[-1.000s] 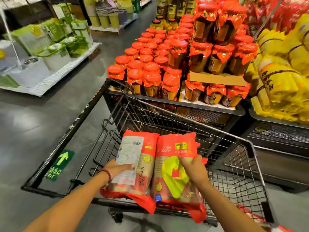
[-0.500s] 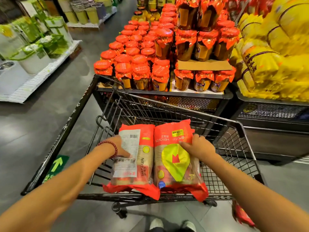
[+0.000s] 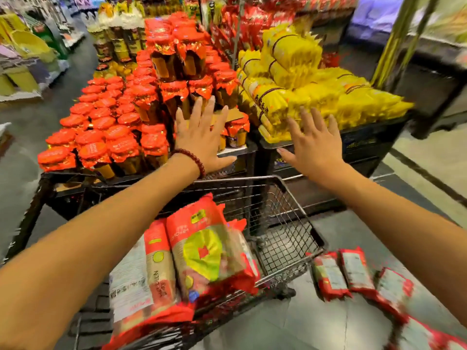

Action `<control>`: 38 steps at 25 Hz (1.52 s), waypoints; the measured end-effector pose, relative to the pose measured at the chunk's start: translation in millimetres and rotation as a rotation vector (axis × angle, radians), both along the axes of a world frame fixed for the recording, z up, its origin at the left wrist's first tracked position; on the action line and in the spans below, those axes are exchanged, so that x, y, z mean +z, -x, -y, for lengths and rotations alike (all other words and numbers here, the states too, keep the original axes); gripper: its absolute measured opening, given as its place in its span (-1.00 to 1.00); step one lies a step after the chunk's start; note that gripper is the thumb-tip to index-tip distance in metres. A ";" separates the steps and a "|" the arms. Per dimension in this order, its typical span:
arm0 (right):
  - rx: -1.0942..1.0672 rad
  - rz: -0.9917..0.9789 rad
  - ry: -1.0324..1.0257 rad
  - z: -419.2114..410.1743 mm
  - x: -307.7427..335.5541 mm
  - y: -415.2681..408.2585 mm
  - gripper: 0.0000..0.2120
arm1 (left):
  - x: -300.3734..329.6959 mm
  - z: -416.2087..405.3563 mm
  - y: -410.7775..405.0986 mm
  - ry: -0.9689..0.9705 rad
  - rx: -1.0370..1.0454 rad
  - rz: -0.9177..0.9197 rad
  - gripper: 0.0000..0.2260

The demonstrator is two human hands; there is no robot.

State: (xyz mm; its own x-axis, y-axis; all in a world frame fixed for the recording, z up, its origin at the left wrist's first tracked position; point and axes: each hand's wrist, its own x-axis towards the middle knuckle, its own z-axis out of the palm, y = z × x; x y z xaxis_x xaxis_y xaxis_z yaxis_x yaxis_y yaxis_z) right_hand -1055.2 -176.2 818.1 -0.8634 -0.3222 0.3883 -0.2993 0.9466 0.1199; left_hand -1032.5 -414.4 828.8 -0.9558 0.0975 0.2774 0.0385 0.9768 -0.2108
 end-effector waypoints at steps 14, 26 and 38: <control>-0.765 0.096 0.000 -501.1 -46.1 -328.9 -0.26 | -43.3 -522.1 -142.3 -0.062 -0.717 0.149 -0.06; -1.113 0.419 0.100 -728.3 -182.5 -474.7 -0.27 | -179.4 -809.3 -216.7 0.076 -0.953 0.396 -0.06; -1.201 0.766 0.260 -955.5 -468.5 -503.9 -0.30 | -489.6 -1055.2 -262.5 0.217 -0.897 0.826 -0.06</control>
State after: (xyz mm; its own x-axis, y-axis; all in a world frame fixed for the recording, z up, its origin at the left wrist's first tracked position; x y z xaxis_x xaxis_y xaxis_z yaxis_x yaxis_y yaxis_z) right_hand -551.3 779.3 349.5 -0.5753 0.7391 -0.3504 0.7658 0.6372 0.0868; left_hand -770.1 640.8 339.2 -0.4086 0.7763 -0.4800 0.8737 0.4848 0.0402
